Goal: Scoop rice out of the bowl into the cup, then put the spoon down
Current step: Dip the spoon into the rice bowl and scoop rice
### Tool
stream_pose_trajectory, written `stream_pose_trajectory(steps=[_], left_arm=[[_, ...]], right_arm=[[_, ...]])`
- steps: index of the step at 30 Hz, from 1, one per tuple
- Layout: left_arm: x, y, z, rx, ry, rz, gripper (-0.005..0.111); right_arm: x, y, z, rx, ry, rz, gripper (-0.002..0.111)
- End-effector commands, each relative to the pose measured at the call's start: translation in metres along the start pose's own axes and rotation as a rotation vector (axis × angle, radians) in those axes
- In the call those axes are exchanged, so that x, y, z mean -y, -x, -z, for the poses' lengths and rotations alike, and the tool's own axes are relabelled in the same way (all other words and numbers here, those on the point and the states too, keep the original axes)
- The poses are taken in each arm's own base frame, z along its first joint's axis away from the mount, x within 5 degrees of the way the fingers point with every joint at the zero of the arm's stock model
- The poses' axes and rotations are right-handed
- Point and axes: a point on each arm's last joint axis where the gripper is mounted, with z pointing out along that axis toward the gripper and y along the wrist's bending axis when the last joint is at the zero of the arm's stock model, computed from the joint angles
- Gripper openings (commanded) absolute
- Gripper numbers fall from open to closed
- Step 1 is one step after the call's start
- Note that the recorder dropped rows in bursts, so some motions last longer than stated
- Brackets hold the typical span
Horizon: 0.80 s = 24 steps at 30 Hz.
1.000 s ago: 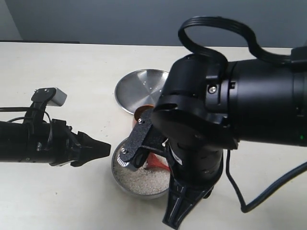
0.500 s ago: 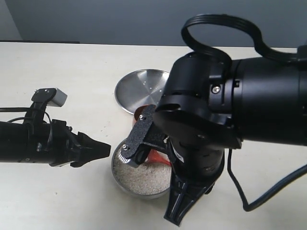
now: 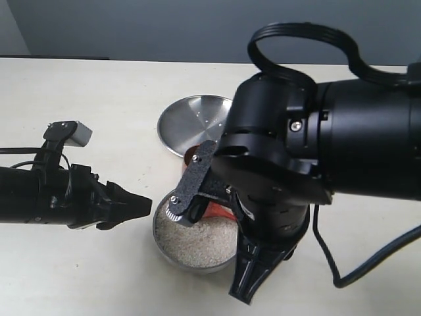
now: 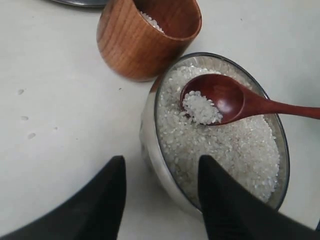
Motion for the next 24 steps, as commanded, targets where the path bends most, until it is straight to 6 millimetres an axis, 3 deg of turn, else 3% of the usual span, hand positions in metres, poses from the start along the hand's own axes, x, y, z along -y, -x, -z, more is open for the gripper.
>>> stream_pose_trajectory(steps=[1, 24], left_arm=[[0.001, -0.002, -0.001, -0.007, -0.014, -0.001, 0.045], [0.001, -0.002, -0.001, -0.011, -0.014, -0.004, 0.045]], right_arm=[[-0.001, -0.002, 0.003, 0.008, 0.015, -0.009, -0.001], [0.002, -0.018, 0.030, 0.101, 0.077, -0.133, -0.001]])
